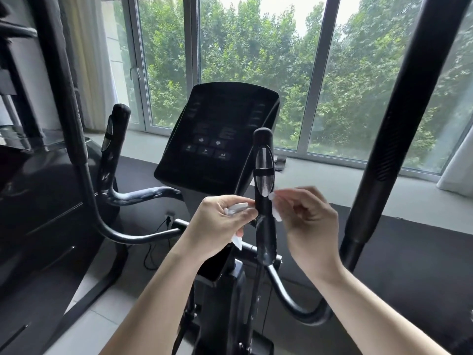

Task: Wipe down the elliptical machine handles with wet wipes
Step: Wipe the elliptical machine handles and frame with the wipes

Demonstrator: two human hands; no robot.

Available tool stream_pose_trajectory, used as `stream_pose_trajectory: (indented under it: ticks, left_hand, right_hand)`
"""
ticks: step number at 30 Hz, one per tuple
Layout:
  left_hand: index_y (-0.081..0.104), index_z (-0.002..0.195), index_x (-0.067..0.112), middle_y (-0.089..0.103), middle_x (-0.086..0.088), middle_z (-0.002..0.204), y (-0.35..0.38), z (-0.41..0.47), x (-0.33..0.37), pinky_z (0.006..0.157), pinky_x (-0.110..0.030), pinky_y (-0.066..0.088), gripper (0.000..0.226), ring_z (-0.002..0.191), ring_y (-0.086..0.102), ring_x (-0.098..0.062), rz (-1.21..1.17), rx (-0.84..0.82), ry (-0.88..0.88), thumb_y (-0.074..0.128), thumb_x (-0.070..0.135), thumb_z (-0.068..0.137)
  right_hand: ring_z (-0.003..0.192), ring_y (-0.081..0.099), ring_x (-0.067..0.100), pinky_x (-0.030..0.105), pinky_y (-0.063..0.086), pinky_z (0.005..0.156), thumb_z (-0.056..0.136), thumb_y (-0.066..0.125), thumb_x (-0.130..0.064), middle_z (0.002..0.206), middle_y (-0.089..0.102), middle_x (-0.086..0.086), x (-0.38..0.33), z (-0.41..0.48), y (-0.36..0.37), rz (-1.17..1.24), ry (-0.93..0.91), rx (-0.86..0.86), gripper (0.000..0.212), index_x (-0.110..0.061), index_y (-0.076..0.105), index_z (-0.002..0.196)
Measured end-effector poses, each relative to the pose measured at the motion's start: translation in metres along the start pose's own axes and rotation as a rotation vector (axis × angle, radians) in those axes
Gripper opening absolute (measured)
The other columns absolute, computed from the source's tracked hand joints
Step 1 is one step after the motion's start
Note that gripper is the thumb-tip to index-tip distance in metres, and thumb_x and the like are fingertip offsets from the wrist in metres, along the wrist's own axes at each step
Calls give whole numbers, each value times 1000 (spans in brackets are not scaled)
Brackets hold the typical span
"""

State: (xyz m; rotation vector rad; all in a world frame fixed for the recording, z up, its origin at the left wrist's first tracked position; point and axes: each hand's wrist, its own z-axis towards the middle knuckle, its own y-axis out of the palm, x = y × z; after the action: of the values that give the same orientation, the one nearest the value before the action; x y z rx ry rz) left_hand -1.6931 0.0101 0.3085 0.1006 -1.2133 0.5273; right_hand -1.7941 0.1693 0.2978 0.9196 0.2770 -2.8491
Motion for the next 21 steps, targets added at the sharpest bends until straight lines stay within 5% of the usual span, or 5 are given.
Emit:
stream_pose_trajectory:
  ticks: [5, 11, 16, 21]
  left_hand:
    - [81, 100, 27, 65, -3, 59, -4, 5, -9, 65, -23, 50, 9, 56, 60, -11, -27, 1, -6, 77, 29, 91]
    - [80, 100, 19, 64, -2, 57, -5, 9, -11, 62, -17, 48, 9, 55, 60, -8, -48, -2, -1, 74, 20, 94]
    - [80, 95, 20, 64, -4, 59, -5, 13, -13, 60, -18, 47, 6, 56, 59, -10, -79, -12, -10, 75, 21, 93]
    - [80, 97, 26, 63, -5, 58, -5, 11, -14, 54, -19, 45, 8, 55, 56, -13, -82, -14, -32, 78, 29, 90]
  right_hand:
    - [84, 66, 9, 22, 54, 73, 91, 77, -2, 95, 67, 3, -9, -12, 10, -153, -204, -62, 9, -7, 81, 98]
    - [88, 66, 11, 18, 53, 77, 90, 77, 3, 97, 66, 5, -14, -8, 1, -209, -286, -107, 14, -6, 82, 97]
    - [96, 68, 24, 37, 58, 80, 90, 76, 7, 103, 69, 9, -2, -16, 8, -212, -381, -145, 13, -2, 81, 97]
    - [89, 65, 25, 36, 55, 75, 89, 77, 6, 101, 72, 3, 9, -49, -6, -250, -368, -305, 13, -5, 81, 96]
